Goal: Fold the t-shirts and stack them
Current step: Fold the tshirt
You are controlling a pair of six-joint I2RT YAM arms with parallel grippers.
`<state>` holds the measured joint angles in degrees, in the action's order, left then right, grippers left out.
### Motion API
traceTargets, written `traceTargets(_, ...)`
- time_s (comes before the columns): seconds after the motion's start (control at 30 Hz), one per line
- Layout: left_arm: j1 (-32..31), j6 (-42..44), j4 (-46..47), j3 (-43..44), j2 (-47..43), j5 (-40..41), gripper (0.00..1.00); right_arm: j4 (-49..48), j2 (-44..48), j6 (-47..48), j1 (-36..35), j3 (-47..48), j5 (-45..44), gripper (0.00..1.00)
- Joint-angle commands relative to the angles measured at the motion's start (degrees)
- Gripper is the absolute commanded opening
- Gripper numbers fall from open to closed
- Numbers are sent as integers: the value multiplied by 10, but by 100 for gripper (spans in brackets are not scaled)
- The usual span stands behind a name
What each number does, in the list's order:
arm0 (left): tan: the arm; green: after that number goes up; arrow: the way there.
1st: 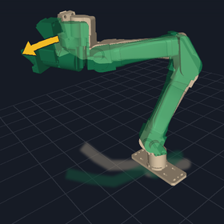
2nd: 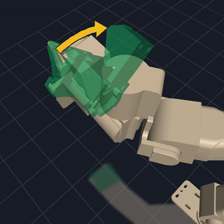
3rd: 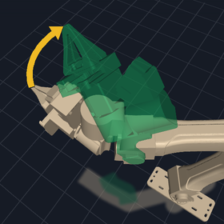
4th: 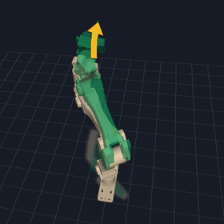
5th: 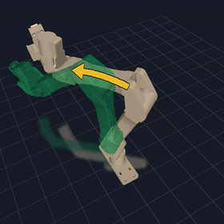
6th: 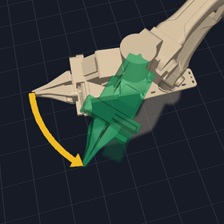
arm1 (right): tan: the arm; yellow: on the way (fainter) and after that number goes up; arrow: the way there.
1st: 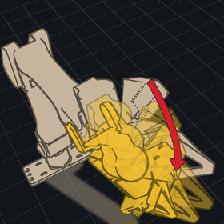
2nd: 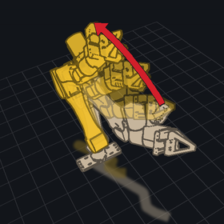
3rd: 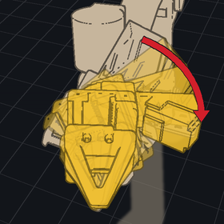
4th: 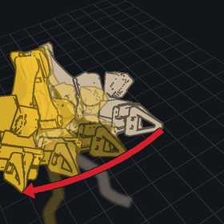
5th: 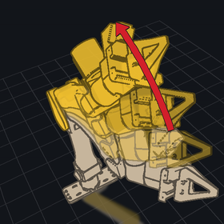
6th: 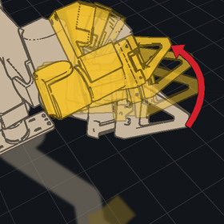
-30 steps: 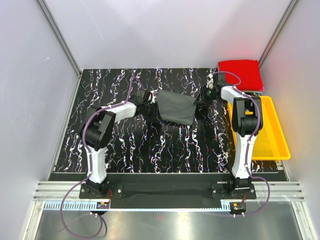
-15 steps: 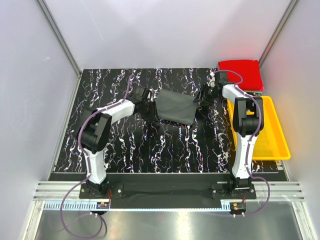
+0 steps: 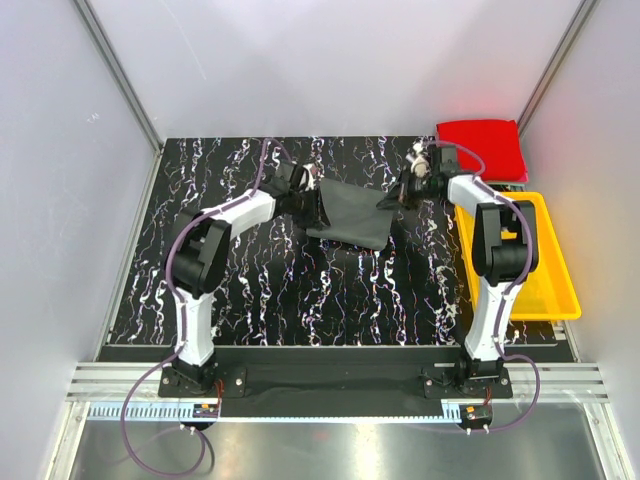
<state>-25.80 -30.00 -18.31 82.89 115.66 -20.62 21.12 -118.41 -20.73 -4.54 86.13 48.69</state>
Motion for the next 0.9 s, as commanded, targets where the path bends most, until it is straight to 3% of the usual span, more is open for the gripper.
traceTargets(0.0,9,8,2,21,31,7,36,-93,-29,-47,-8,-60,94,2)
traceTargets(0.23,10,28,-35,17,41,100,35,-76,-65,17,-2,-100,84,2)
traceTargets(0.4,10,31,-48,20,36,111,35,-42,-36,32,-3,-97,55,1)
traceTargets(0.6,7,28,-68,40,-1,86,36,-20,37,22,-25,-87,50,2)
traceTargets(0.73,-6,22,-70,47,-39,88,38,-65,64,-5,-46,-116,57,3)
traceTargets(0.87,-8,-9,-24,42,-41,20,38,-100,48,-17,-65,-134,61,4)
